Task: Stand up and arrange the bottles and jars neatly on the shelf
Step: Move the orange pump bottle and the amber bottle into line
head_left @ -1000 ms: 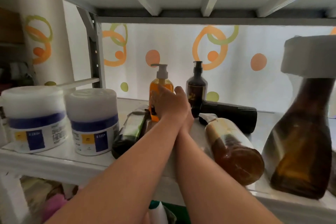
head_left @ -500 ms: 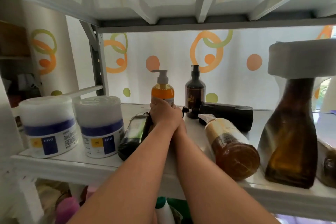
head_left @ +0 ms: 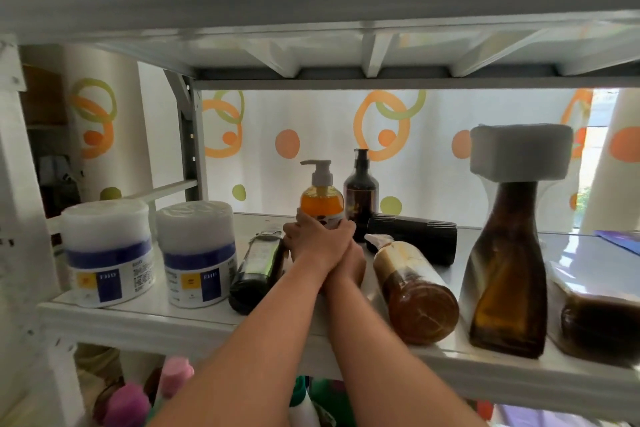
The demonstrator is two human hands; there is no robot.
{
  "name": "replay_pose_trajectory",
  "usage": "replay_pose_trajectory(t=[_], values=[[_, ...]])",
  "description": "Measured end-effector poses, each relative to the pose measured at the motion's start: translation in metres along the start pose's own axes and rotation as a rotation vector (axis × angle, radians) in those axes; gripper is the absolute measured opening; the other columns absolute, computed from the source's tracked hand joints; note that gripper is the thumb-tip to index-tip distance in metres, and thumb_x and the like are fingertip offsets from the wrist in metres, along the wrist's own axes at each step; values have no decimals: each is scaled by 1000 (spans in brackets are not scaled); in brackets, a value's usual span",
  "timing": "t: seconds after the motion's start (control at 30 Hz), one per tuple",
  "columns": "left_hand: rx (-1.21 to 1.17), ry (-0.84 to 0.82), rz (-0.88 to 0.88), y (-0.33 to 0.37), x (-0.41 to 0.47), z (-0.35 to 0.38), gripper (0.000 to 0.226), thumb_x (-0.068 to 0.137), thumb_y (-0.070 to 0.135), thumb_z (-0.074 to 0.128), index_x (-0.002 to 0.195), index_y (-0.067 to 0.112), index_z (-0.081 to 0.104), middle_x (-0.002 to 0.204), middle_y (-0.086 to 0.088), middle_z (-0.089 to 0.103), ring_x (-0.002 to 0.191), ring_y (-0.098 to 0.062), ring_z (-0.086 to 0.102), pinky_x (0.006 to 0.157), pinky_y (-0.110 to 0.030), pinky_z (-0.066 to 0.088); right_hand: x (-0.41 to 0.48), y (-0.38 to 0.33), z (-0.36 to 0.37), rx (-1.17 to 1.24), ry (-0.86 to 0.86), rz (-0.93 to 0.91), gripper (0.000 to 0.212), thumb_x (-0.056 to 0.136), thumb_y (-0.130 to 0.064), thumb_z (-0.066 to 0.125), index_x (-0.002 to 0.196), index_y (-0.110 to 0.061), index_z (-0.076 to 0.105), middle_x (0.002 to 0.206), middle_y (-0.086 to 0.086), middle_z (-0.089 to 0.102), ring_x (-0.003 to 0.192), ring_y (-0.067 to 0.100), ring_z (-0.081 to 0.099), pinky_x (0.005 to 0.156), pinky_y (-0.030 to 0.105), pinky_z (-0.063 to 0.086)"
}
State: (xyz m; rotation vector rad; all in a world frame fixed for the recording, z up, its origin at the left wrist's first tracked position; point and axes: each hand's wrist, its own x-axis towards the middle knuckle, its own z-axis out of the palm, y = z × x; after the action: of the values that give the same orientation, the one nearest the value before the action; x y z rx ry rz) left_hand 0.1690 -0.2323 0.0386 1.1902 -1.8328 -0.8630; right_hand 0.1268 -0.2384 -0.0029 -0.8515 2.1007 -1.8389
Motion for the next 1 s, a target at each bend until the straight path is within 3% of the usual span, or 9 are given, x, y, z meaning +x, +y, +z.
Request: replay_pose_trajectory(t=[0.1,0.17,0.2,0.3,0.4,0.53,0.7,0.83,1.0], values=[[-135,-40,12,-6,-14,-5,87,82,51,58,144,11,11,144,-16,21,134,-33,27,107,-42,30,-14,-5,-14,-311,29,-163,21,97,-25,38,111,-18,52,108,2,61,101,15,58,82,23,41],[-233,-40,43,-10,-24,-5,83,82,49,60,140,11,15,141,-14,30,132,-31,32,109,-43,32,-32,-10,-24,-503,-35,-386,20,99,-26,36,95,-25,56,91,-5,62,86,10,60,79,22,49],[-271,-39,52,-10,-29,-6,79,82,47,61,137,12,18,138,-13,34,129,-30,36,107,-43,34,-40,-9,-29,-470,-33,-389,22,100,-24,35,91,-26,55,84,-8,60,81,9,59,73,18,50],[-319,-39,69,-13,-49,-13,65,86,38,57,135,14,22,133,-12,36,121,-28,42,94,-34,37,-46,-15,-42,-676,-78,-301,23,99,-17,35,119,-13,44,97,2,60,95,18,63,74,22,46],[-364,-35,91,-21,-66,-19,58,88,33,54,135,24,23,132,-11,32,113,-25,44,94,-38,41,-68,-18,-54,-635,-14,-316,37,97,-15,38,133,-11,32,107,11,63,95,25,63,77,31,48],[-388,-39,84,-20,-87,-26,52,88,33,53,132,25,26,131,-10,32,114,-28,45,98,-49,44,-97,-19,-66,-554,-15,-310,48,94,-12,46,139,-11,28,111,12,62,95,24,63,75,31,51],[-449,-64,93,-20,-105,-34,42,90,29,50,127,26,31,132,-12,39,110,-26,49,98,-49,44,-120,-27,-83,-549,-21,-255,55,95,-11,44,144,-9,19,121,13,57,105,25,61,81,30,50],[-466,-88,86,-19,-117,-36,40,78,42,47,114,34,30,133,-13,45,114,-28,52,98,-49,45,-136,-33,-98,-526,-66,-250,60,95,-11,44,146,-6,13,127,16,55,109,27,60,88,35,52],[-492,-76,92,-25,-116,-29,32,94,24,46,123,28,32,138,-13,42,117,-27,50,92,-38,45,-148,-43,-113,-541,-103,-262,57,94,-12,46,143,-3,19,124,16,57,110,27,59,89,32,49]])
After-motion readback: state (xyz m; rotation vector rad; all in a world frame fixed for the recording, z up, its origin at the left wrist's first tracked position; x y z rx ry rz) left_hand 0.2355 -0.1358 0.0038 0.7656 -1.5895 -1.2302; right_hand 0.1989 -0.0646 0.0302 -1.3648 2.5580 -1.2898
